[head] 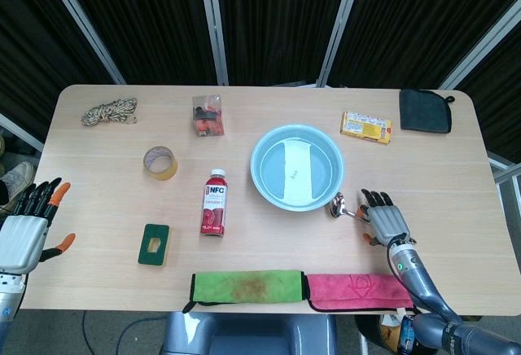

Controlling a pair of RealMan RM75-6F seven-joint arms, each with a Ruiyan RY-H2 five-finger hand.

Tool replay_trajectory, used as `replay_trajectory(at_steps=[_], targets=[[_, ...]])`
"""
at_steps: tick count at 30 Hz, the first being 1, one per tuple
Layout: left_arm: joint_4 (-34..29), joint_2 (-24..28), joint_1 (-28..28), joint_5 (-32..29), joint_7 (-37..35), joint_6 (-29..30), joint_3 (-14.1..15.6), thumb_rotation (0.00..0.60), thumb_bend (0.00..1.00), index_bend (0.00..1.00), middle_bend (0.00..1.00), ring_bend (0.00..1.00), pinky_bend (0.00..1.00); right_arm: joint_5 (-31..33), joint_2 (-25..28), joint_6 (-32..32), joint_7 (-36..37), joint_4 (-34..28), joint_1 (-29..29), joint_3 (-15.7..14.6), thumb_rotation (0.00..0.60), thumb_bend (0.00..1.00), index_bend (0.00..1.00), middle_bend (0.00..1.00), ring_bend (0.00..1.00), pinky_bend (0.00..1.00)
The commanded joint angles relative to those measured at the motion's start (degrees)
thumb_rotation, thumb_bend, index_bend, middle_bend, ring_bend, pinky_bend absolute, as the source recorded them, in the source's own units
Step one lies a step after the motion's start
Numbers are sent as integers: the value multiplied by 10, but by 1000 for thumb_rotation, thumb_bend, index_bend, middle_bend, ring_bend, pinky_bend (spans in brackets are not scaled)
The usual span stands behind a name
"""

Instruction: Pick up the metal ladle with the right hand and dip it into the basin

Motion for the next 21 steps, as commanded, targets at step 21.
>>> replay_trajectory(at_steps=[21], targets=[[0,-5,-7,-8,11,-15,0,600,241,0,0,0,36,1,10,-4,63,33,7,4,600,256,372,0,0,0]])
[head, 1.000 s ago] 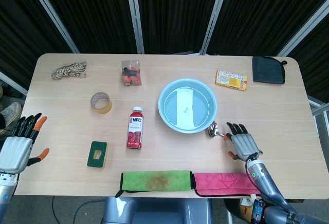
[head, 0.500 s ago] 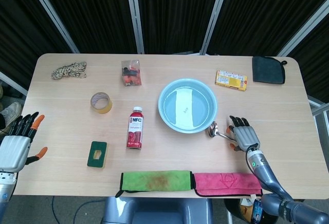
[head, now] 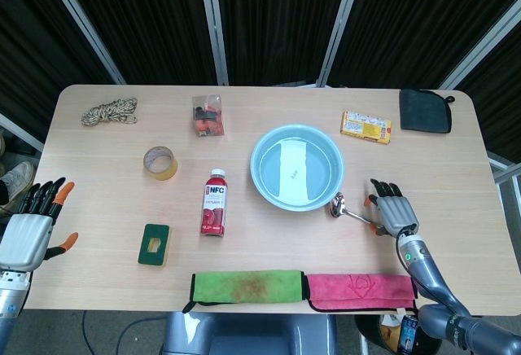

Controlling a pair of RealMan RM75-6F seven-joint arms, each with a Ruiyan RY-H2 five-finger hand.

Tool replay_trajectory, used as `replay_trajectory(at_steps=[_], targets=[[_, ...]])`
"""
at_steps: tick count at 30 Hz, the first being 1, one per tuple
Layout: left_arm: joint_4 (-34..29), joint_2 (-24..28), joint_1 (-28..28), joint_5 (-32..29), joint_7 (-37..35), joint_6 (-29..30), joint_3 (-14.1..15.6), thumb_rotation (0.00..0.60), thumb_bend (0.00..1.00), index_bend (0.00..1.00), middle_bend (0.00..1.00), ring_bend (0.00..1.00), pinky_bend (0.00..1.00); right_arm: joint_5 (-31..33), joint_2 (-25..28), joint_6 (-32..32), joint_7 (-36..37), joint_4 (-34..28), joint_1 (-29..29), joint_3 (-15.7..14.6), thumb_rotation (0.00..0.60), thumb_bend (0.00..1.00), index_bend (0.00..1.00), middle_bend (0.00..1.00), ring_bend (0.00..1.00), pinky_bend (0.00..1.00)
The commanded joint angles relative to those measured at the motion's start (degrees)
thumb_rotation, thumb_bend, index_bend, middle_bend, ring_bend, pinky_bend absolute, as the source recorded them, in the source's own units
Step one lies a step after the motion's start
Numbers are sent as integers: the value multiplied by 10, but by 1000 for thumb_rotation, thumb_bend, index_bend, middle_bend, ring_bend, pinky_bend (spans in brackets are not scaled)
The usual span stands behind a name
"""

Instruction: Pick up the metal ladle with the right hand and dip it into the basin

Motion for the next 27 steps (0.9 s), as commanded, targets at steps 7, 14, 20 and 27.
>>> replay_trajectory(at_steps=[7,14,20,27], targets=[[0,-2,-3,1,3,-6,2,600,240,0,0,0,36,2,3,5,21,9,-11,-7,600,257,373,0,0,0],[-2,-2,-4,7,2,-8,6,600,240,0,0,0,36,0,4,12,45,12,-22,-12,600,256,380,0,0,0],[-1,0,-4,9,-2,-7,7,600,241,0,0,0,36,-1,-3,15,56,22,-29,-17,600,256,384,0,0,0],[-1,0,-5,12,-3,-8,9,600,240,0,0,0,36,-7,-15,12,79,40,-33,-21,600,255,389,0,0,0]])
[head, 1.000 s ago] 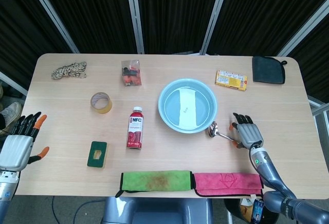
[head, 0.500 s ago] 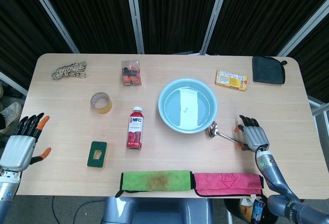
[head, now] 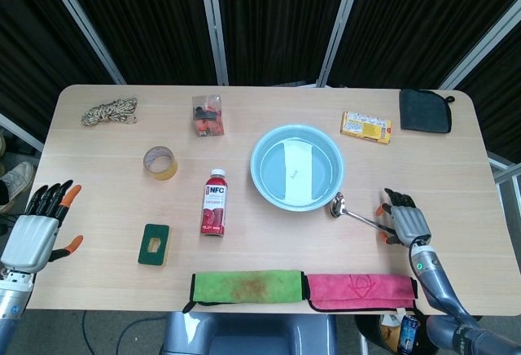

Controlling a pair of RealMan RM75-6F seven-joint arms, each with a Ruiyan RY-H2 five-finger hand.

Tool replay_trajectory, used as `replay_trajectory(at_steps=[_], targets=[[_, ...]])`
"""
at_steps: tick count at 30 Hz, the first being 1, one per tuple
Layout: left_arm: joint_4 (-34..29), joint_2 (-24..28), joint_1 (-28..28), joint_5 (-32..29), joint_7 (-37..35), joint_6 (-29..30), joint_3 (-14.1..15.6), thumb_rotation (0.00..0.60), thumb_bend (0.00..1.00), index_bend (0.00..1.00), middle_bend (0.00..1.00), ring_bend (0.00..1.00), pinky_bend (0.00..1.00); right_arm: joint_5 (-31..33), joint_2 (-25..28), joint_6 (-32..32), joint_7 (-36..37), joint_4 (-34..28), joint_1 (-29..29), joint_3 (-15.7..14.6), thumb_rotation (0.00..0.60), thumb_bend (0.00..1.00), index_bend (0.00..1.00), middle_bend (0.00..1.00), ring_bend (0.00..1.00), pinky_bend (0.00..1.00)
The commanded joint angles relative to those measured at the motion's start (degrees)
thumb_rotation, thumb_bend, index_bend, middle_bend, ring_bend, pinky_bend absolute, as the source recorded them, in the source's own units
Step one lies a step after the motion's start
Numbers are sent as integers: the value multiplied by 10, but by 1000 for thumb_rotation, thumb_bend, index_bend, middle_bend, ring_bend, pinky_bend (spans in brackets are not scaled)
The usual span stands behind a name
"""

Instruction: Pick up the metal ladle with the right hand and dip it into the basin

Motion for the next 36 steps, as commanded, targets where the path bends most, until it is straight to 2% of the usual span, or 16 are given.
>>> replay_trajectory(at_steps=[1,21,30,36], targets=[[0,0,0,0,0,0,0,600,241,0,0,0,36,-5,-5,0,8,6,-1,-2,600,255,394,0,0,0],[1,2,2,3,-5,7,0,600,240,0,0,0,36,-11,-34,-27,15,50,12,-5,600,255,409,0,0,0],[3,0,1,-2,-4,7,-2,600,241,0,0,0,36,-8,-37,-39,2,61,19,-5,600,274,467,0,0,0],[3,1,2,-2,-5,8,-2,600,240,0,0,0,37,-6,-41,-45,0,72,19,-6,600,325,522,0,0,0]])
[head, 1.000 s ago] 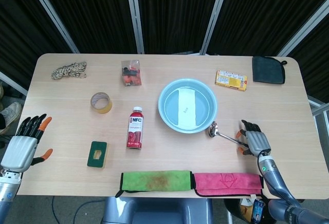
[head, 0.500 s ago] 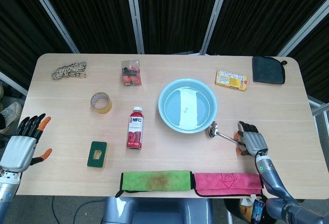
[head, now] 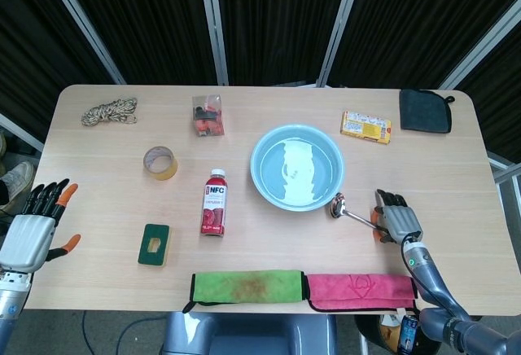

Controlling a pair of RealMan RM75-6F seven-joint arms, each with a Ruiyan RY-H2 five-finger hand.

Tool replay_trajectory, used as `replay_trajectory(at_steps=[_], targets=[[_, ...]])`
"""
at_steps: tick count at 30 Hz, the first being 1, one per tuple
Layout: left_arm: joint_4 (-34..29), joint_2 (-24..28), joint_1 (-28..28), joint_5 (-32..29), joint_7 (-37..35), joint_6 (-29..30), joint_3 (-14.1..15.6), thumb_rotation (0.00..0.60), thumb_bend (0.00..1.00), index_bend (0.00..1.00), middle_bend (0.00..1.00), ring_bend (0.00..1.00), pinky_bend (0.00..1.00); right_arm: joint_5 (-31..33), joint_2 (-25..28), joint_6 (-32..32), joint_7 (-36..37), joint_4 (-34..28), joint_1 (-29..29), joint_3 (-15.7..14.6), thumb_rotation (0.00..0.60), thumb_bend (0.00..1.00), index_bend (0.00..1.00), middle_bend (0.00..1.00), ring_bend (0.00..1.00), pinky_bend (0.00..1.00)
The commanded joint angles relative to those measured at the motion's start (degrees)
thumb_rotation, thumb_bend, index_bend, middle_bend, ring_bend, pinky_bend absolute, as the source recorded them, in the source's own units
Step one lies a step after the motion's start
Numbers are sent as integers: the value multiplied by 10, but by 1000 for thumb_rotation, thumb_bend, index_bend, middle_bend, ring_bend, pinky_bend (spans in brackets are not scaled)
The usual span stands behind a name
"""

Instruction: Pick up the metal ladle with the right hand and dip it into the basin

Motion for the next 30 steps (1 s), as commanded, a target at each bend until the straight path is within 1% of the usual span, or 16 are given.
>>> replay_trajectory(at_steps=[1,5,16,25,30], targets=[[0,0,0,0,0,0,0,600,240,0,0,0,36,-2,-2,3,-2,4,0,0,600,337,533,0,0,0],[0,0,0,1,1,-1,1,600,240,0,0,0,36,-5,-1,11,-6,4,-1,0,600,366,560,0,0,0],[0,2,0,7,-4,2,4,600,239,0,0,0,36,-5,16,27,-24,-19,-7,1,600,382,579,0,0,0],[-1,3,1,11,-5,4,5,600,241,0,0,0,36,-5,46,49,-53,-61,-14,2,600,401,605,0,0,0],[-1,3,1,12,-6,5,6,600,239,0,0,0,36,-2,72,71,-70,-96,-22,6,600,418,626,0,0,0]])
